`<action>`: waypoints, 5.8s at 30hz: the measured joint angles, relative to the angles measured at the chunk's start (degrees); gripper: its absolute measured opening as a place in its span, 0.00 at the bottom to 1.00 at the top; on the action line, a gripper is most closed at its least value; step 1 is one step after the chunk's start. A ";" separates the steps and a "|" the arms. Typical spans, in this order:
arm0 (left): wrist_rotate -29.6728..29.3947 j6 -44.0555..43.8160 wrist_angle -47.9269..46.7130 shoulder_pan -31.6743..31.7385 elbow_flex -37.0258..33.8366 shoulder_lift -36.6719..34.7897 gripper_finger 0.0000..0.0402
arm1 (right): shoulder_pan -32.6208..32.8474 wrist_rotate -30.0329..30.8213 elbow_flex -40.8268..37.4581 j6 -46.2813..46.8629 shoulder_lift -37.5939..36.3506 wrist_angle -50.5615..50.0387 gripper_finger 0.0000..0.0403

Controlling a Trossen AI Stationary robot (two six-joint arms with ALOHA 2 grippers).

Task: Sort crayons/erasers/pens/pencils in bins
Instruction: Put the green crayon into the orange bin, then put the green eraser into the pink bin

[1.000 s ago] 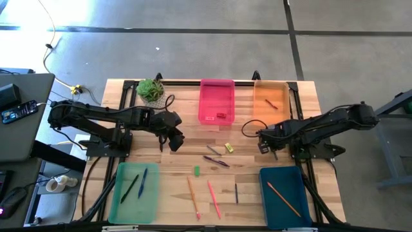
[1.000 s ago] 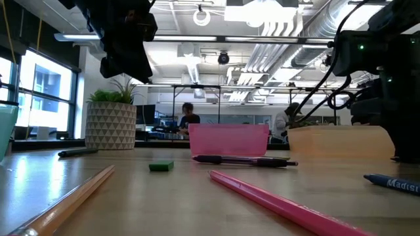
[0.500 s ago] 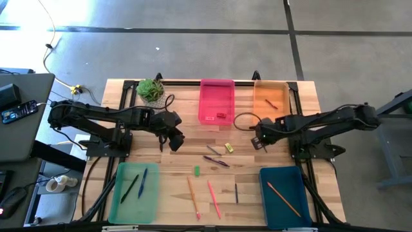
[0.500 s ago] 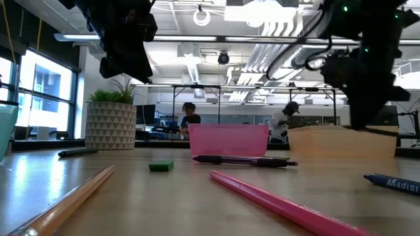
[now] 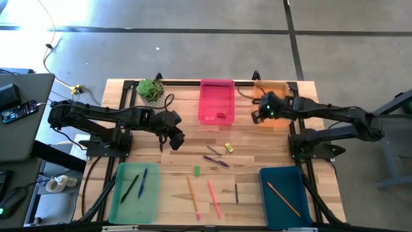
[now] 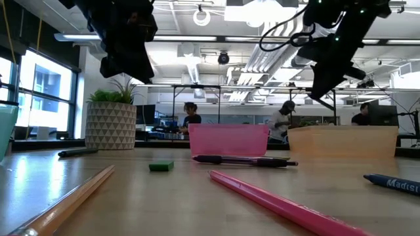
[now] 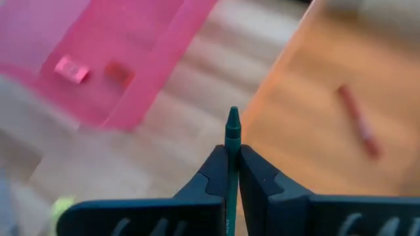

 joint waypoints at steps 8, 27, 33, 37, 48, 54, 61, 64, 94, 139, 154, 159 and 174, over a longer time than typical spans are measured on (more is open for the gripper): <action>-0.65 -0.27 0.11 0.00 0.00 0.00 0.22 | -13.31 0.14 -3.32 -15.30 0.48 4.88 0.00; 2.59 -4.98 8.31 -2.74 0.02 3.09 0.22 | -24.05 -9.51 -5.86 -27.86 12.49 9.61 0.00; 2.63 -12.59 8.11 -4.81 0.01 5.75 0.25 | -24.12 -9.80 -5.86 -28.11 15.32 9.61 0.01; 2.66 -16.17 8.03 -6.63 0.00 7.39 0.30 | -24.16 -10.73 -5.86 -28.11 16.75 9.55 0.08; 5.74 -25.98 8.58 -10.83 0.00 9.11 0.38 | -24.14 -10.99 -3.11 -27.94 16.85 6.63 0.29; 5.22 -28.96 9.79 -13.42 1.16 9.11 0.34 | -23.68 -11.02 0.87 -26.13 14.51 2.59 0.30; 0.64 -29.37 8.87 -16.14 7.15 9.07 0.29 | -22.66 -11.28 4.24 -25.10 9.00 -1.56 0.30; -1.32 -29.46 6.36 -16.83 9.30 9.07 0.27 | -22.26 -11.38 4.85 -25.05 6.99 -2.98 0.30; -8.38 -48.29 5.93 -21.86 11.98 27.06 0.10 | -18.35 -12.80 4.85 -25.06 1.53 -7.57 0.30; -1.75 -45.74 -25.52 -16.87 35.26 28.55 0.23 | -18.35 -11.14 4.78 -33.97 1.57 -6.44 0.30; -7.60 -53.10 -26.11 -18.78 35.01 33.13 0.10 | -18.35 -11.14 4.78 -34.10 1.57 -4.05 0.30; -8.59 -54.46 -25.64 -18.91 35.01 35.23 0.08 | -18.35 -11.14 4.78 -34.11 1.57 -3.78 0.30; -6.31 -56.86 -22.95 -18.91 35.05 38.78 0.17 | -18.37 -11.12 4.76 -34.73 1.57 -3.30 0.30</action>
